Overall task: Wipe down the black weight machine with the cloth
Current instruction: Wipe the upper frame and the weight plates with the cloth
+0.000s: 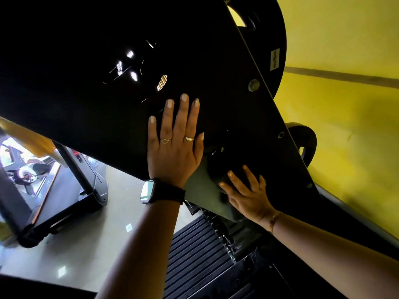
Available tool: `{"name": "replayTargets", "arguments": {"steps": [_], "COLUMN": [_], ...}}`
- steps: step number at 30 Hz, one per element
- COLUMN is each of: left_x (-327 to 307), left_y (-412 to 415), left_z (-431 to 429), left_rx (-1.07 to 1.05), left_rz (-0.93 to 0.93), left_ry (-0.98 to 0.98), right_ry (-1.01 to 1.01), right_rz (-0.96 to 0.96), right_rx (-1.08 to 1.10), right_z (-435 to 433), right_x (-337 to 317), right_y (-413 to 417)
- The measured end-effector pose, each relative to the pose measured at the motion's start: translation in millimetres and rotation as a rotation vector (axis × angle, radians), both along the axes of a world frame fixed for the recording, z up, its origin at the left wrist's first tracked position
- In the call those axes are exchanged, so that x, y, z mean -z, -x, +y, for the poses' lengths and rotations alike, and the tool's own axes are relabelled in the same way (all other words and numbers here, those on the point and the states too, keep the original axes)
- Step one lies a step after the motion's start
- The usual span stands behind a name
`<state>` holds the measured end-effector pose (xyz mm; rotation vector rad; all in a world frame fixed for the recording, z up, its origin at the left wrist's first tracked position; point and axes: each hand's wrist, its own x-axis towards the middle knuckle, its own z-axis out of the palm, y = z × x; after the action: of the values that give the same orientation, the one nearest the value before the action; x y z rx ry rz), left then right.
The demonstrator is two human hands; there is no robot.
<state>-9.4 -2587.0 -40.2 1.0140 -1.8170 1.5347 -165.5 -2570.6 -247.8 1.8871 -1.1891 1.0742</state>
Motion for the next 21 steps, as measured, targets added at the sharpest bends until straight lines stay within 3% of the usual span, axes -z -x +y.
{"name": "replayTargets", "arguments": {"steps": [4, 9, 13, 16, 21], "left_x": [-1.0, -0.8, -0.6, -1.1, -2.8], "left_y": [1.9, 1.8, 1.6, 1.2, 0.5], "left_z": [1.6, 2.3, 1.4, 1.2, 1.2], "left_rx": [-0.014, -0.024, -0.021, -0.021, -0.01], "left_rz": [0.011, 0.004, 0.001, -0.001, -0.001], "left_ry": [-0.017, 0.005, 0.005, -0.001, -0.006], "right_ry": [0.082, 0.17, -0.056, -0.251, -0.341], "right_rz": [0.081, 0.458, 0.692, 0.683, 0.611], "right_rx": [-0.028, -0.132, -0.244, -0.247, -0.161], "right_z": [2.6, -2.6, 7.9, 11.3, 4.5], "right_x": [-19.9, 18.8, 40.8, 40.9, 39.5], "right_y": [-37.0, -20.5, 18.9, 51.3, 90.3]}}
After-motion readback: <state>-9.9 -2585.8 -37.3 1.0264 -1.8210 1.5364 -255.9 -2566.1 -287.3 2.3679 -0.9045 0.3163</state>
